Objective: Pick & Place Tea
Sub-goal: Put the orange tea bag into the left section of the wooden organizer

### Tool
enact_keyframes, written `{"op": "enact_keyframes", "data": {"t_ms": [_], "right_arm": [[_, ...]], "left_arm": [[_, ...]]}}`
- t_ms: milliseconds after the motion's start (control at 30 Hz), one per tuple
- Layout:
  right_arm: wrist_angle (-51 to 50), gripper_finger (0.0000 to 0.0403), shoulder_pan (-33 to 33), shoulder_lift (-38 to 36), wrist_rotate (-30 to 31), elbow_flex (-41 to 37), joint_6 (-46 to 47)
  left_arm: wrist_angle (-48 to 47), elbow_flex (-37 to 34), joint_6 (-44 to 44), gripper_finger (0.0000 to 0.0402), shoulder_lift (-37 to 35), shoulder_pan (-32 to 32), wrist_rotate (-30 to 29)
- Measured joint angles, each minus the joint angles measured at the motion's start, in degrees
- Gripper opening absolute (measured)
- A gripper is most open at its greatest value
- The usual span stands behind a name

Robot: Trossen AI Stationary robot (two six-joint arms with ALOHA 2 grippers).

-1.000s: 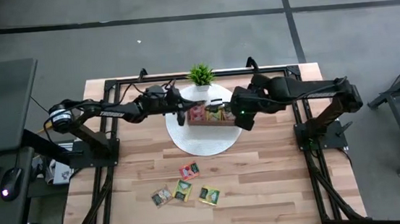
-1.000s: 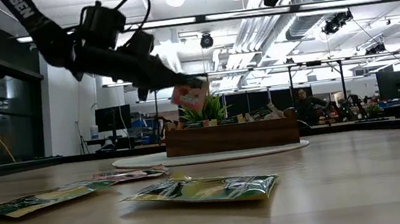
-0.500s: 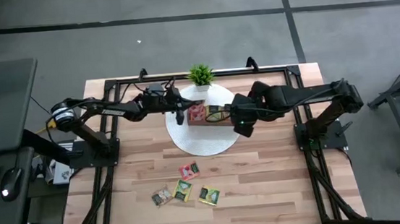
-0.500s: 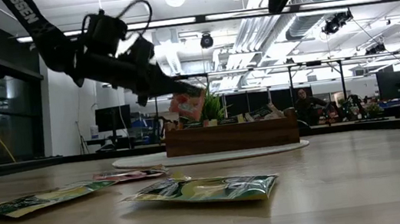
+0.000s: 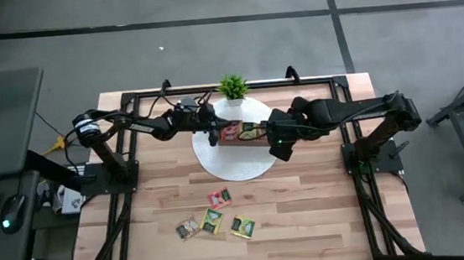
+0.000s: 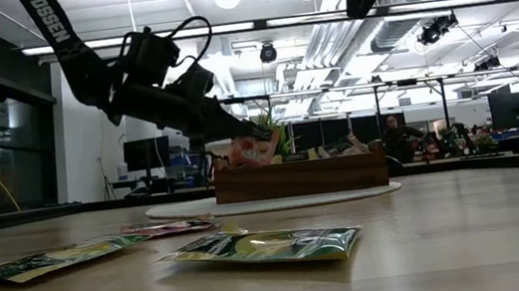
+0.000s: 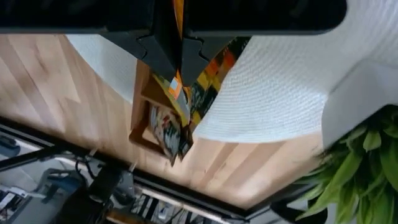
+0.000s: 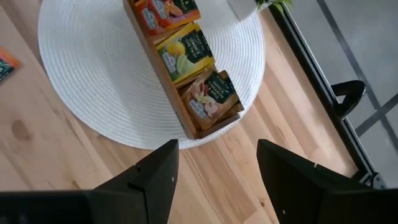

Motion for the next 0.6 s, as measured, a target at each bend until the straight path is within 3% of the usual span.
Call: {"op": "enact_keyframes", "data": {"t_ms": [333, 600], "right_arm": [[0.0, 0.0213, 0.0, 0.0, 0.3, 0.0, -0.1], [0.0, 0.0214, 0.0, 0.0, 0.5, 0.0, -1.3]], "left_arm": [[-2.9, 0.0, 0.4, 0.0011, 0.0, 0.0, -1.4], [-2.6, 0.0, 0.5, 0.0097, 0.0, 0.0, -5.0]]}}
